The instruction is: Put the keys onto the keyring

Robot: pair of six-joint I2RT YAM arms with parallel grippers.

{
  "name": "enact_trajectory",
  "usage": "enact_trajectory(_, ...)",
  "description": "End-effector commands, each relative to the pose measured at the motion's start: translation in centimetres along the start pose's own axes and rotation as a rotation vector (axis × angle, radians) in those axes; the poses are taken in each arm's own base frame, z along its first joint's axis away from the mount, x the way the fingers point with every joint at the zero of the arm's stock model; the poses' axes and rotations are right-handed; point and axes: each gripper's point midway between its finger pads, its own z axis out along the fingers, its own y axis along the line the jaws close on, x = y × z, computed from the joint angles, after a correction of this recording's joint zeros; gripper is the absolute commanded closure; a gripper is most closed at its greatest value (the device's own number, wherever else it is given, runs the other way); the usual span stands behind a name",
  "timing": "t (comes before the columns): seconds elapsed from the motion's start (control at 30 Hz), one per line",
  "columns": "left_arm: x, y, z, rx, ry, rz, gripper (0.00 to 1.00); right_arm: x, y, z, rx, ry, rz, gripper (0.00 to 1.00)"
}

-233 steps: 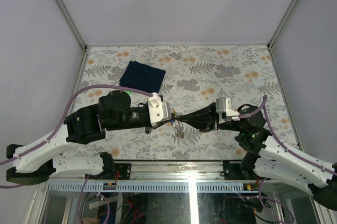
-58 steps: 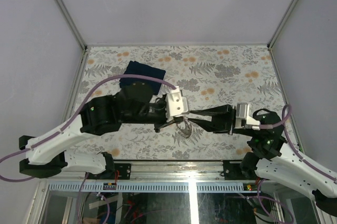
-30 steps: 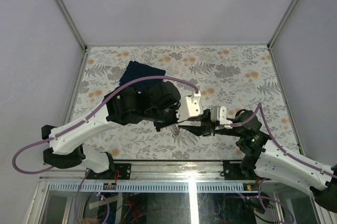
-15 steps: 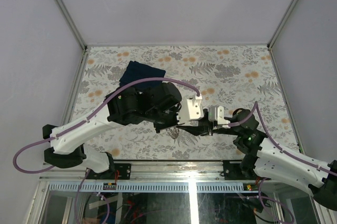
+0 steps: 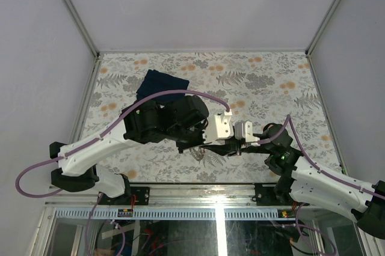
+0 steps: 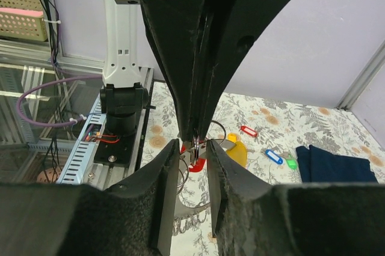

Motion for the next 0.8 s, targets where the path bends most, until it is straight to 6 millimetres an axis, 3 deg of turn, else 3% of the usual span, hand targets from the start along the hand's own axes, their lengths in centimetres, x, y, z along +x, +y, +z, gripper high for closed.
enact_trajectory(0.0,-0.73,-0.29,-0.59,0.011,-0.026,0.028,1.00,-3.42,-0.17,0.45,-0.013,-0.096,-0.061,0.68)
enact_trajectory(0.17,-0.60,-0.28,-0.60,0.009,-0.024,0.029,1.00,-3.63,-0.19,0.39,-0.010,-0.103,-0.064,0.70)
enact_trajectory(0.33,-0.56,-0.35,-0.54,0.012,-0.021,0.030,1.00,-3.63,-0.16,0.39,-0.011,-0.103,-0.062,0.79)
enact_trajectory(0.5,-0.35,-0.35,-0.39,0.011,-0.010,0.029,1.00,-3.75,-0.14,0.33,-0.010,-0.107,-0.064,0.77)
enact_trajectory(0.7,-0.49,-0.25,-0.42,0.007,-0.016,0.030,1.00,-3.93,-0.23,0.27,-0.003,-0.110,-0.067,0.99)
enact_trajectory(0.77,-0.64,-0.20,-0.60,0.001,-0.031,0.032,0.92,-4.25,-0.30,0.17,0.004,-0.117,-0.072,1.00)
